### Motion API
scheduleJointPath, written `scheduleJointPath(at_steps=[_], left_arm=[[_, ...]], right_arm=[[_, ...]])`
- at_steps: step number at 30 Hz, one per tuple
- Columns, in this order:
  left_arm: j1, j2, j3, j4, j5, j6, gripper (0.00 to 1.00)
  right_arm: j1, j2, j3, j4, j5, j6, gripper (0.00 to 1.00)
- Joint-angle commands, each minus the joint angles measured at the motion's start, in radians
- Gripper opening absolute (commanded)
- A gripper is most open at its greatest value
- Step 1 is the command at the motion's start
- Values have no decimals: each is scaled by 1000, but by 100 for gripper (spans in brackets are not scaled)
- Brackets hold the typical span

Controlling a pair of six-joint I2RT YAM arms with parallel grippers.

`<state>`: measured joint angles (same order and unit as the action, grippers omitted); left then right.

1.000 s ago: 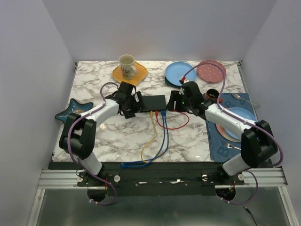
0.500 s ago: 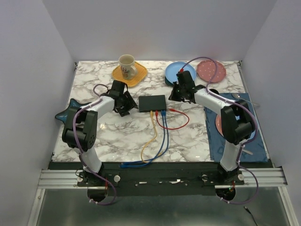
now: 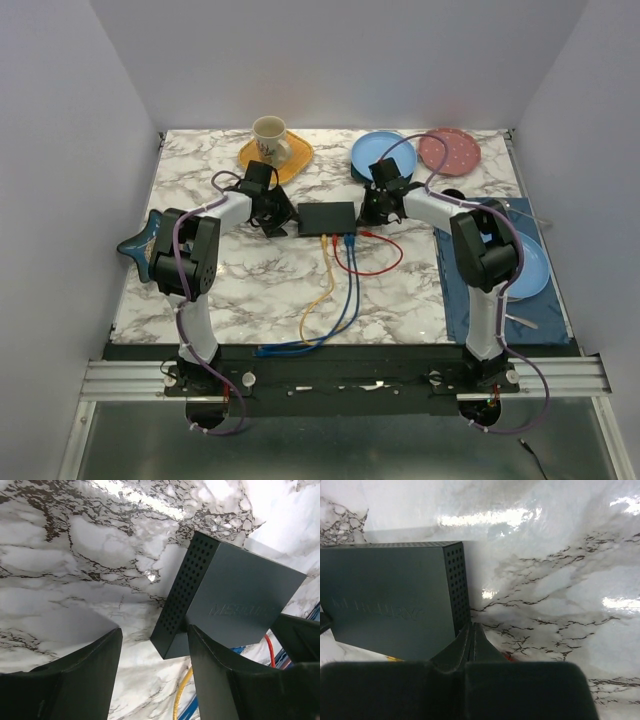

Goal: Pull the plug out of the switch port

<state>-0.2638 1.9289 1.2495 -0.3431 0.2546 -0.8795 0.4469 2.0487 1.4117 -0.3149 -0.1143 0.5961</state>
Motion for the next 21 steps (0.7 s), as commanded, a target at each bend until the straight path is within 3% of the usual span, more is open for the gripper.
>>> scheduleJointPath(at_steps=[1,11,17,20,21], left_arm=[[-3,45,2,-25,38,22,66],[24,7,44,-77,-5,40,68],[72,-105,22,-109,-123,54,72],[72,-183,-15,-105,-186,60,81],[72,-203,-42,-96,-192,59,89]], right_arm=[[44,-15,-40,22,-61,36,1],[107,-24,-46,39,-68,73,1],[105,-136,-106,-6,88,5,2],[105,-225,-163,-7,156,-38,10],[104,-275,-202,-4,165,-53,13]])
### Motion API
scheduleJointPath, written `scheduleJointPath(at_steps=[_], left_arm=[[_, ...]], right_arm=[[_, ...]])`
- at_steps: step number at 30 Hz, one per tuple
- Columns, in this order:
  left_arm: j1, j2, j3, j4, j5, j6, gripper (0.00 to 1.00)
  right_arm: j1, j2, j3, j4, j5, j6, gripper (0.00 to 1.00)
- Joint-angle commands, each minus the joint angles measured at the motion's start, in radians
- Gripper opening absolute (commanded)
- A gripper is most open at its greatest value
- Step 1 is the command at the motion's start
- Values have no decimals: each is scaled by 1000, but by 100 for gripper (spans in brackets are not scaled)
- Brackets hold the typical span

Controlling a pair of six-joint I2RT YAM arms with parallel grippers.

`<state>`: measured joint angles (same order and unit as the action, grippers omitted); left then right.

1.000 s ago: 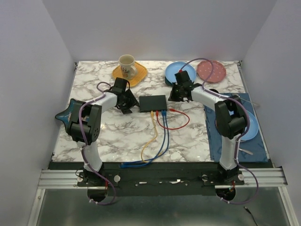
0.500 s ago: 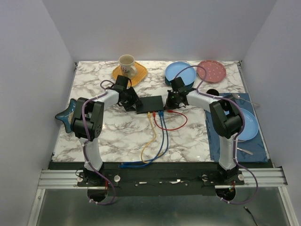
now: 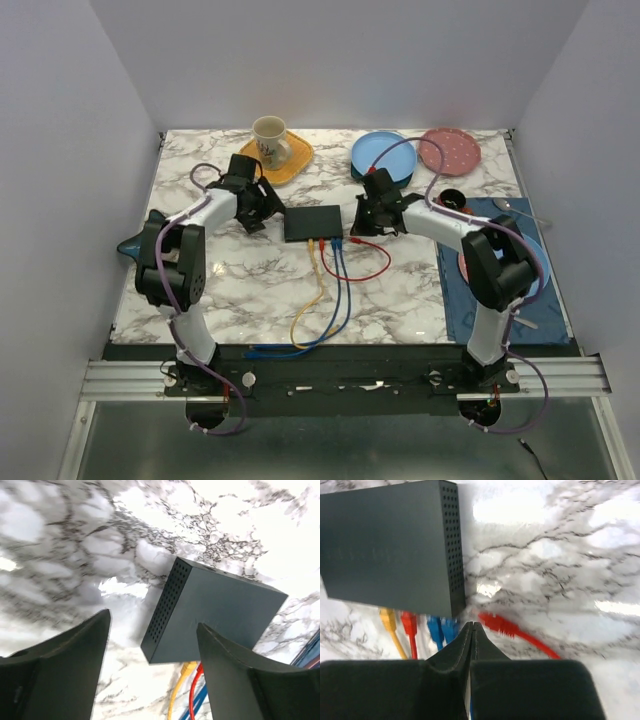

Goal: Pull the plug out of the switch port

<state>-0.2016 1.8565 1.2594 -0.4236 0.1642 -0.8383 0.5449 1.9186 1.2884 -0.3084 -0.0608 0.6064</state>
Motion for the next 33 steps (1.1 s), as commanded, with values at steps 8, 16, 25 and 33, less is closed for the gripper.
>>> scheduleJointPath(at_steps=[8,16,25,33], left_arm=[[11,-280,-225,136,-51,-38,99],[7,-298,-336,207,72,-68,85],[-2,-299,-387,206,83,-64,83],[-5,-293,-354,186,64,-58,82]], right_arm=[[6,-314,-284,65,154,-119,97],[6,-250,-273,35,159,-116,29],[13,-326,-458,61,79,-70,17],[115,-484,-607,80,91,-14,18]])
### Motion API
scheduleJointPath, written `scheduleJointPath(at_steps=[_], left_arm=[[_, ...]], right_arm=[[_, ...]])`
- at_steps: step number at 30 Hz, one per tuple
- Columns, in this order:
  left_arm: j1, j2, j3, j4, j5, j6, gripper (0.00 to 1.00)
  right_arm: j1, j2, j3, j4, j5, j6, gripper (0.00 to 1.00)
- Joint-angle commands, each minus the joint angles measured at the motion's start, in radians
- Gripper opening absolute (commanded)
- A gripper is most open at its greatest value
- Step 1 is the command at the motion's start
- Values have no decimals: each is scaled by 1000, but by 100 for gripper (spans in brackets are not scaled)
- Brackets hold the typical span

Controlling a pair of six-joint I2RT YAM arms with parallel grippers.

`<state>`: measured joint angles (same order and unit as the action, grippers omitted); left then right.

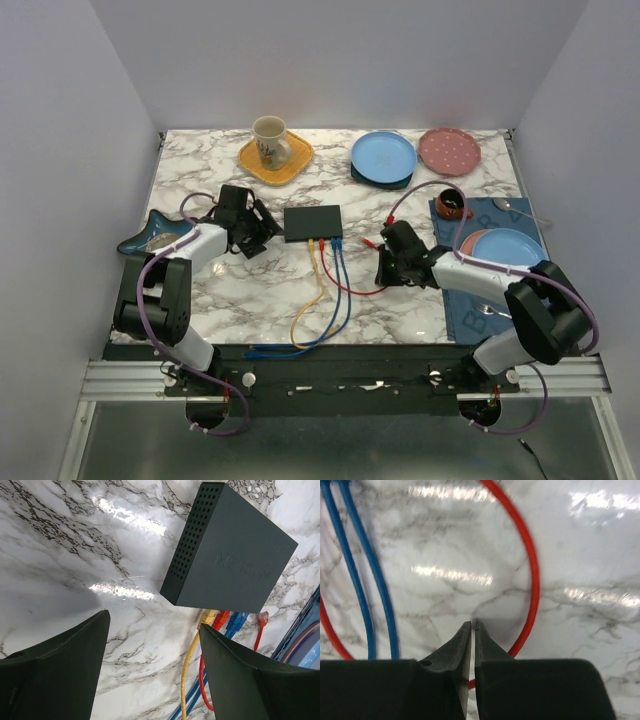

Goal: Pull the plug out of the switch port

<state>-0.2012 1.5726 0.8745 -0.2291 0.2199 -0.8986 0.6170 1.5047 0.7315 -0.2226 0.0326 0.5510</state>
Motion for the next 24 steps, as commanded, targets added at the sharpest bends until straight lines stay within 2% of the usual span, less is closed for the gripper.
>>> scheduleJointPath(at_steps=[1,3,5,6,7,9,10,11,14,17,20,21,23,24], left_arm=[[-6,-11,35,-15,4,6,82],[-6,-16,58,-35,-7,12,82],[-6,-25,75,-59,-22,26,82],[-6,-31,93,-68,-30,30,83],[-6,-39,101,-76,-45,41,84],[-7,-66,118,-88,-63,53,86],[-6,-77,119,-91,-71,58,86],[-7,-97,123,-95,-86,73,87],[-17,-137,135,-99,-114,110,90],[-53,-177,152,-101,-158,151,99],[-139,-222,165,-114,-278,210,99],[-165,-236,172,-125,-381,237,99],[-249,-272,190,-153,-497,260,99],[-273,-285,196,-157,-551,265,99]], right_arm=[[43,-89,-56,-7,21,44,24],[43,-150,-40,-29,55,27,31],[43,-194,-17,-56,121,6,45],[43,-236,17,-87,145,-23,53],[43,-260,31,-101,191,-35,69],[43,-300,60,-129,233,-77,80],[43,-340,84,-135,266,-92,92],[44,-357,95,-135,282,-109,99],[44,-420,134,-135,320,-167,100],[53,-469,147,-97,342,-212,100],[76,-508,137,-26,409,-229,100],[87,-514,135,7,438,-236,100],[118,-521,120,52,573,-255,100],[122,-532,85,130,620,-260,100]])
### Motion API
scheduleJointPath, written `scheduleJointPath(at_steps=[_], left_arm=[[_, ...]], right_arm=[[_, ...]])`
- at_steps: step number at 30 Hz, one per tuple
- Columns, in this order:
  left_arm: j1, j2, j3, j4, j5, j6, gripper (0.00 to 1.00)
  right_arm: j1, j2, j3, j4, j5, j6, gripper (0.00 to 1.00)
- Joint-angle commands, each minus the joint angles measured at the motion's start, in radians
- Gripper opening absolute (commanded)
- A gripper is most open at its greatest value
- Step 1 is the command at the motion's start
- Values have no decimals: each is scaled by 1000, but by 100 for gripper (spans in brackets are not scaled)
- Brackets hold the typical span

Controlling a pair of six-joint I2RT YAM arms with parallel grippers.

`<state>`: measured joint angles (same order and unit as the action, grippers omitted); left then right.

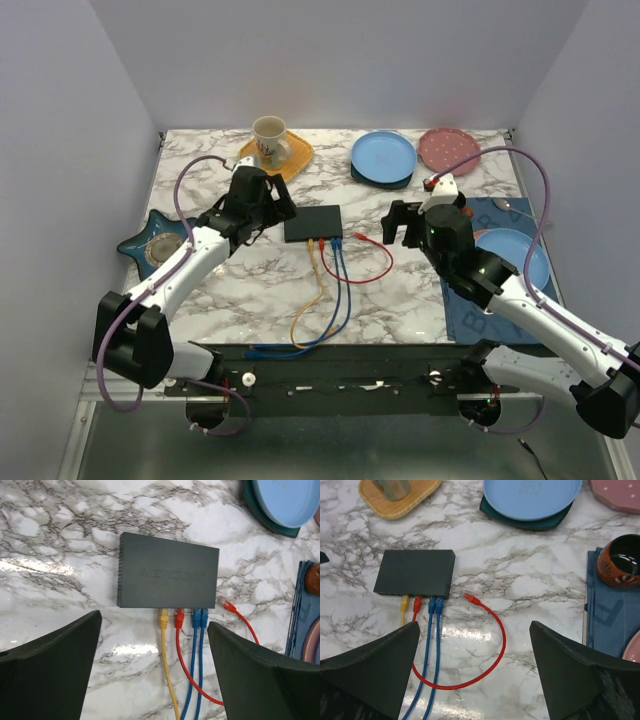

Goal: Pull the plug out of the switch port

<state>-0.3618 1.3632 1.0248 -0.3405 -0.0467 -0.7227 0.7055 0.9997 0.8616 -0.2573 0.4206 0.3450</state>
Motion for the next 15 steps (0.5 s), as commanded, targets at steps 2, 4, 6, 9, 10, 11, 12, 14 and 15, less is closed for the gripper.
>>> scheduleJointPath(at_steps=[2,4,6,9,10,11,12,14,15], left_arm=[[-143,-123,40,-40,-413,77,99],[-143,-163,-12,9,-468,62,99],[-141,-232,-83,170,-487,48,99],[-125,-315,-238,320,-469,-81,99],[-120,-332,-303,330,-473,-143,99],[-106,-349,-339,409,-393,-193,99],[-89,-364,-370,469,-312,-154,94],[-63,-336,-339,438,-182,-101,96],[-63,-267,-291,367,-130,-39,99]], right_arm=[[32,-38,-99,248,348,-55,100],[31,-47,-160,343,397,-3,100],[28,-46,-159,228,455,110,100],[23,-30,-162,230,397,126,95],[25,-9,-158,230,386,102,92],[25,11,-148,230,386,76,91],[25,34,-118,172,397,49,92],[23,133,32,4,441,87,94],[25,163,72,-117,437,95,93]])
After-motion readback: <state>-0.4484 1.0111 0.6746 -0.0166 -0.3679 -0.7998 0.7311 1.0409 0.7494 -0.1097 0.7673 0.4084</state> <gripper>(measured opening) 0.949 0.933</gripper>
